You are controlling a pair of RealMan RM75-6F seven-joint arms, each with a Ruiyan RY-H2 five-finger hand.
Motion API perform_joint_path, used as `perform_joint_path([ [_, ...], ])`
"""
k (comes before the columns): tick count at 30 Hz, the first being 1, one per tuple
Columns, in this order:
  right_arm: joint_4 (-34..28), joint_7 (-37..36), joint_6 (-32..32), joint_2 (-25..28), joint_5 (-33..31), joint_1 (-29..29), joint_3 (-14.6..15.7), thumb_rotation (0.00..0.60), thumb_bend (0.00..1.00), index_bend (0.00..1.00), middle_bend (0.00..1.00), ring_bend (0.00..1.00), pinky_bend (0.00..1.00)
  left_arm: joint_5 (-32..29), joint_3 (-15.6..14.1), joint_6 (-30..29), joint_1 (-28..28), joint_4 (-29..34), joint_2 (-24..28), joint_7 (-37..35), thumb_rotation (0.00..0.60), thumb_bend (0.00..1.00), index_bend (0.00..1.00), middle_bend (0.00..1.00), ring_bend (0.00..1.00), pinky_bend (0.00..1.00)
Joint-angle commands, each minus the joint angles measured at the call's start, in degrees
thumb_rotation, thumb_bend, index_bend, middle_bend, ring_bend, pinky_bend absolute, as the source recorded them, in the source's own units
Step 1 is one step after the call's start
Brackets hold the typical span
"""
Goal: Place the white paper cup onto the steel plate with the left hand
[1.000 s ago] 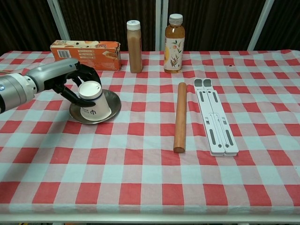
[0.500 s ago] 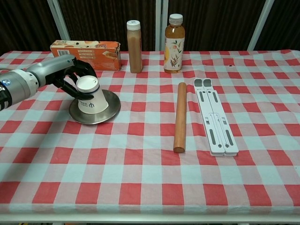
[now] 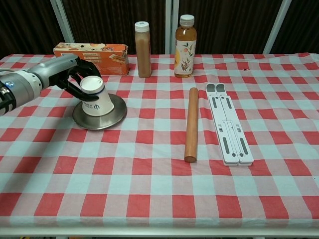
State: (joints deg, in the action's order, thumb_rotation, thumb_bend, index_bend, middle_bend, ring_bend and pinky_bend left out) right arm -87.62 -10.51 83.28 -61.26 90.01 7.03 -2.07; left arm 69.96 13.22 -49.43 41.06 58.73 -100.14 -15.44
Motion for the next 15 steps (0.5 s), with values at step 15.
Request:
perform_joint_path([
  [15,-0.25,0.21,0.27,0.04,-0.13,-0.11,-0.05,0.6,0.15,0.04,0.19,0.0,0.07,-0.43,0.18,1.5,0.16,2.67,1.48,-0.72,0.6,0.28,0.43,0.5,0.33,0.33],
])
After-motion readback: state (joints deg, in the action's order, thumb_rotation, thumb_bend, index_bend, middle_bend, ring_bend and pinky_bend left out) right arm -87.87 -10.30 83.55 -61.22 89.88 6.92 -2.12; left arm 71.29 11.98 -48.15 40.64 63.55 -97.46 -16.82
